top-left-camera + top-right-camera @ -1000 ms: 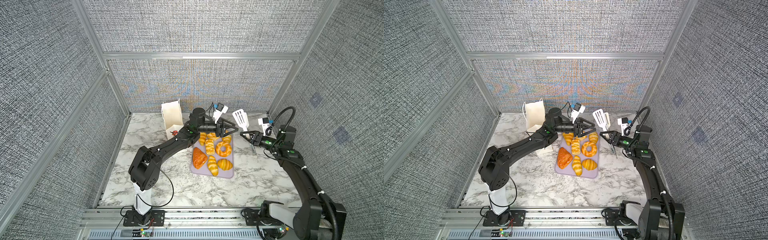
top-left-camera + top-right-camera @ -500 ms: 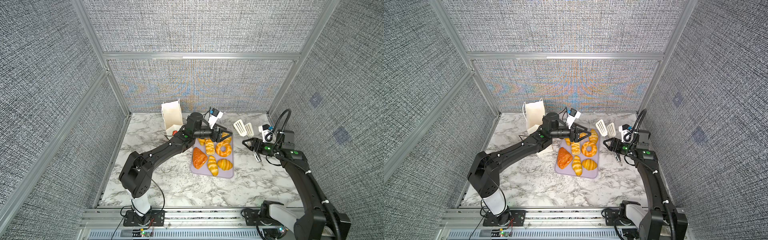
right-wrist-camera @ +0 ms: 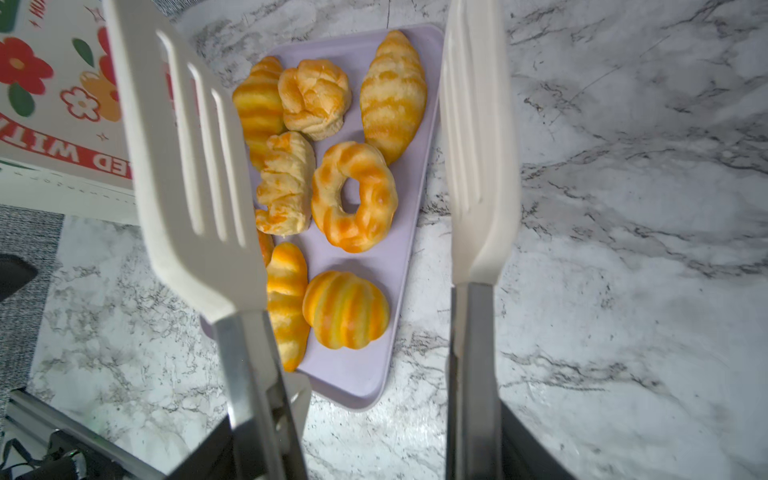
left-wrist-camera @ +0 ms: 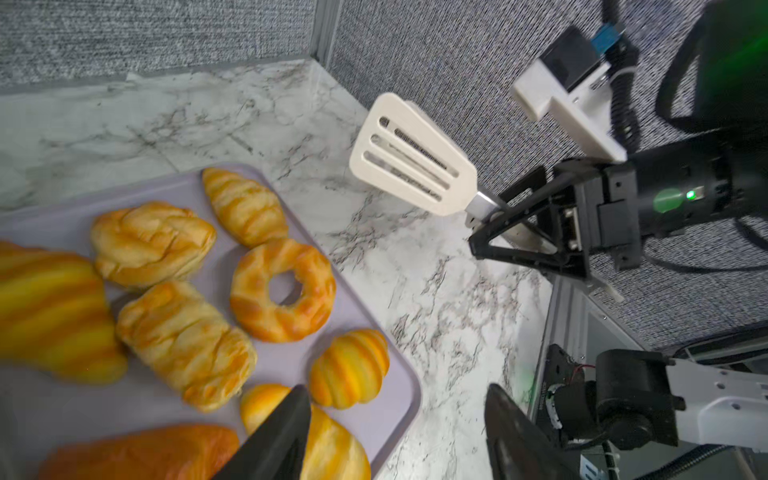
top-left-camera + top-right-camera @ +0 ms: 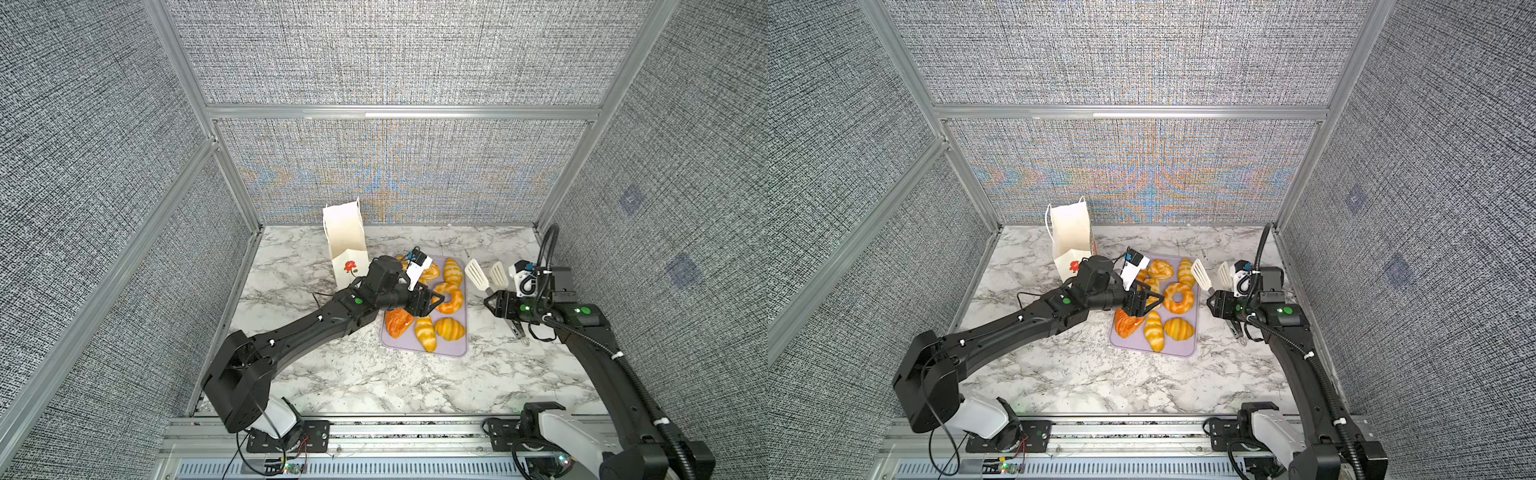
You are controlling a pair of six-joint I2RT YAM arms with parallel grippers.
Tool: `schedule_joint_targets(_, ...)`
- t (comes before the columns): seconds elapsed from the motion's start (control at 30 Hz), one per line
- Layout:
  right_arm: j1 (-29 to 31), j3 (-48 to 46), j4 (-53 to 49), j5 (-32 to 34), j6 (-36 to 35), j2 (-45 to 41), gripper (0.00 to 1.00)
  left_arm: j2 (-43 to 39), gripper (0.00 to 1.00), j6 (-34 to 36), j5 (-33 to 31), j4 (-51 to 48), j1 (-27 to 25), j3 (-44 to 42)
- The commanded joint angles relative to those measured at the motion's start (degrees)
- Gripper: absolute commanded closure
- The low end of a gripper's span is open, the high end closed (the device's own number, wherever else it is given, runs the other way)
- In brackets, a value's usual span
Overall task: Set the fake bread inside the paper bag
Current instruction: 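Lower the tongs toward the striped bun while the left gripper withdraws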
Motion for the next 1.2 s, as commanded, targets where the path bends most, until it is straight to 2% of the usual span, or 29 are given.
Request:
schedule_joint_targets(0.0, 2.94, 1.75, -2.64, 5.88, -0.44, -0.62, 0.33, -3.75, 0.32, -1.24, -7.81, -3.21, -0.46, -3.95)
schedule_joint_targets(0.23, 10.96, 2.59, -6.43, 12.24, 2.66, -1.20, 0.35, -14.18, 0.31, -5.74, -15.92, -3.91, -0.73, -15.79)
schedule_joint_targets(0.43, 19.30, 3.47, -10.01, 19.07, 6.77, -1.03, 0.35, -21.99, 0.26, -8.66, -26.08, -6.72, -0.73, -23.74)
schedule_joint_targets(0.53, 23.86, 3.88, -12.25, 23.55, 9.40, -0.58, 0.36, -25.31, 0.25, -9.96, -29.09, -6.70, -0.63, -27.80)
schedule_joint_targets(0.7, 31.95, 5.27, -17.91, 30.32, 14.59, 1.67, 0.37, -30.07, 0.22, -11.66, -30.58, -6.35, -0.61, -32.64)
schedule_joint_targets(0.9, 40.00, 8.04, -26.18, 34.62, 20.90, 6.96, 0.38, -31.97, 0.21, -12.28, -31.21, -7.08, -0.64, -34.40)
schedule_joint_targets(1.17, 44.74, 7.48, -29.57, 35.27, 24.69, 9.25, 0.41, -32.45, 0.19, -12.31, -29.49, -6.03, -0.64, -37.10)
